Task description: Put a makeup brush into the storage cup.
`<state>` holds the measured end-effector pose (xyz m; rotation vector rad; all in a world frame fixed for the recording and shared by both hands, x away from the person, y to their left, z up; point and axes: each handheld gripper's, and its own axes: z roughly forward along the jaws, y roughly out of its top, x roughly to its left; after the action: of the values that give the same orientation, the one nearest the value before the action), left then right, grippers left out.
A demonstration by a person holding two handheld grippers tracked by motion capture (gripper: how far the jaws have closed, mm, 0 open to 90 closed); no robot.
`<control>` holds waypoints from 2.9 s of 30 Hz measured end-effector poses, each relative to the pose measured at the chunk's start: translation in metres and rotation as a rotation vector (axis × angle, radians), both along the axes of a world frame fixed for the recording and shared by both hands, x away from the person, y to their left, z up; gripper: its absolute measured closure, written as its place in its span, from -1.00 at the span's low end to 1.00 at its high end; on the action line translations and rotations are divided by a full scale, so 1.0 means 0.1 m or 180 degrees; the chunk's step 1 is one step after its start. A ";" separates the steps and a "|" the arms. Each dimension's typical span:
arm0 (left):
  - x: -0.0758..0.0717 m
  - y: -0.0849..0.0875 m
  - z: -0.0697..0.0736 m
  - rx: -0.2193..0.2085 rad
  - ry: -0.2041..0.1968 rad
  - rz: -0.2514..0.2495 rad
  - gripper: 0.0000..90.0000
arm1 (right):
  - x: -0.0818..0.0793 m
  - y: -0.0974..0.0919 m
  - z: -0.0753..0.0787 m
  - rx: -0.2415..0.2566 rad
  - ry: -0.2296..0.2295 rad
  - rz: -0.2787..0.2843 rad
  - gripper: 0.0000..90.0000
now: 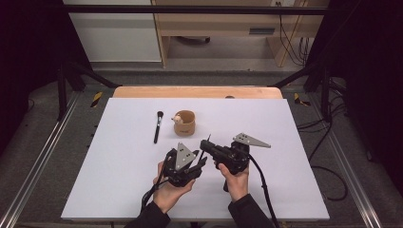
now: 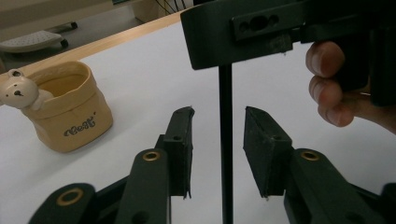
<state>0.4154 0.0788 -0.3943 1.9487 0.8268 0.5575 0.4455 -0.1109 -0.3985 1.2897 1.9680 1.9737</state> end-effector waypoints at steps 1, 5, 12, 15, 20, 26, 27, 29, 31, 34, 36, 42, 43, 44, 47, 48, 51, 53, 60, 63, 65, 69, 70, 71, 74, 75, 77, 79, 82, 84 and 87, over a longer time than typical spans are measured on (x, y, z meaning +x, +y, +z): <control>0.00 0.00 0.00 0.0000 0.0000 0.0000 0.47 | 0.00 0.00 0.00 -0.0007 -0.0007 0.0002 0.89; 0.01 -0.01 0.03 -0.0049 -0.0015 -0.0020 0.59 | -0.01 0.02 0.01 -0.0024 -0.0011 0.0028 0.89; 0.01 -0.02 0.05 -0.0067 -0.0014 -0.0010 0.82 | -0.02 0.04 0.01 -0.0040 -0.0036 0.0059 0.89; 0.01 -0.01 0.05 -0.0077 -0.0003 -0.0010 0.86 | -0.02 0.04 0.01 -0.0035 -0.0043 0.0060 0.89; 0.02 -0.01 0.06 -0.0069 0.0003 0.0005 0.88 | -0.03 0.04 0.01 -0.0038 -0.0039 0.0058 0.89; 0.02 0.00 0.06 -0.0054 -0.0018 0.0033 0.88 | -0.04 0.04 0.02 -0.0041 -0.0092 0.0030 0.75; 0.02 0.01 0.06 -0.0052 -0.0023 0.0040 0.88 | -0.04 0.04 0.02 -0.0055 -0.0118 0.0015 0.72; 0.03 0.03 0.06 -0.0041 -0.0017 0.0052 0.88 | -0.05 0.03 0.03 -0.0051 -0.0117 0.0002 0.63; 0.04 0.05 0.06 -0.0042 -0.0023 0.0074 0.88 | -0.05 0.01 0.04 -0.0068 -0.0156 -0.0016 0.56; 0.05 0.07 0.06 -0.0043 -0.0025 0.0100 0.88 | -0.05 -0.01 0.04 -0.0081 -0.0199 -0.0020 0.47; 0.07 0.11 0.06 -0.0058 -0.0016 0.0118 0.88 | -0.07 -0.05 0.06 -0.0145 -0.0230 -0.0036 0.33; 0.11 0.22 0.08 -0.0086 -0.0032 0.0201 0.88 | -0.09 -0.14 0.10 -0.0352 -0.0350 -0.0093 0.08; 0.11 0.22 0.08 -0.0086 -0.0032 0.0201 0.88 | -0.09 -0.14 0.10 -0.0352 -0.0350 -0.0093 0.08; 0.12 0.25 0.09 -0.0086 -0.0052 0.0217 0.88 | -0.10 -0.19 0.12 -0.0412 -0.0412 -0.0132 0.01; 0.13 0.29 0.10 -0.0093 -0.0063 0.0218 0.88 | -0.11 -0.26 0.13 -0.0538 -0.0465 -0.0198 -0.10; 0.13 0.30 0.11 -0.0101 -0.0062 0.0229 0.88 | -0.11 -0.26 0.13 -0.0538 -0.0465 -0.0198 -0.10; 0.14 0.35 0.14 -0.0104 -0.0097 0.0251 0.88 | -0.13 -0.37 0.12 -0.0701 -0.0484 -0.0289 -0.26; 0.15 0.38 0.16 -0.0120 -0.0121 0.0261 0.88 | -0.14 -0.43 0.11 -0.0774 -0.0477 -0.0341 -0.35; 0.19 0.46 0.24 -0.0157 -0.0157 0.0290 0.88 | -0.16 -0.63 0.06 -0.1003 -0.0517 -0.0491 -0.51; 0.22 0.50 0.27 -0.0193 -0.0167 0.0302 0.88 | -0.18 -0.69 0.06 -0.1033 -0.0525 -0.0516 -0.58; 0.23 0.53 0.30 -0.0197 -0.0189 0.0314 0.88 | -0.19 -0.73 0.05 -0.1053 -0.0536 -0.0529 -0.63; 0.26 0.57 0.35 -0.0220 -0.0233 0.0336 0.88 | -0.23 -0.79 0.02 -0.1134 -0.0548 -0.0545 -0.72; 0.28 0.58 0.37 -0.0233 -0.0243 0.0337 0.88 | -0.23 -0.80 0.01 -0.1135 -0.0542 -0.0543 -0.73; 0.28 0.58 0.38 -0.0260 -0.0252 0.0351 0.88 | -0.23 -0.82 0.00 -0.1120 -0.0520 -0.0553 -0.75; 0.30 0.61 0.42 -0.0251 -0.0280 0.0371 0.88 | -0.25 -0.86 0.00 -0.1150 -0.0516 -0.0588 -0.79; 0.31 0.62 0.44 -0.0272 -0.0294 0.0384 0.88 | -0.25 -0.88 0.00 -0.1142 -0.0509 -0.0600 -0.80; 0.32 0.64 0.46 -0.0304 -0.0308 0.0397 0.88 | -0.27 -0.93 0.00 -0.1157 -0.0520 -0.0638 -0.81; 0.34 0.67 0.50 -0.0325 -0.0320 0.0410 0.88 | -0.28 -0.97 0.00 -0.1158 -0.0537 -0.0668 -0.81; 0.36 0.68 0.52 -0.0346 -0.0328 0.0426 0.88 | -0.30 -1.01 -0.01 -0.1161 -0.0534 -0.0695 -0.81; 0.39 0.70 0.55 -0.0361 -0.0342 0.0441 0.88 | -0.31 -1.07 -0.02 -0.1181 -0.0525 -0.0717 -0.82; 0.43 0.70 0.58 -0.0382 -0.0357 0.0460 0.88 | -0.33 -1.11 -0.03 -0.1198 -0.0518 -0.0745 -0.82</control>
<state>0.4579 0.1492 -0.3364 1.7421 0.9133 0.6810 0.4129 -0.2223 -0.4020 1.1610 1.8922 1.4649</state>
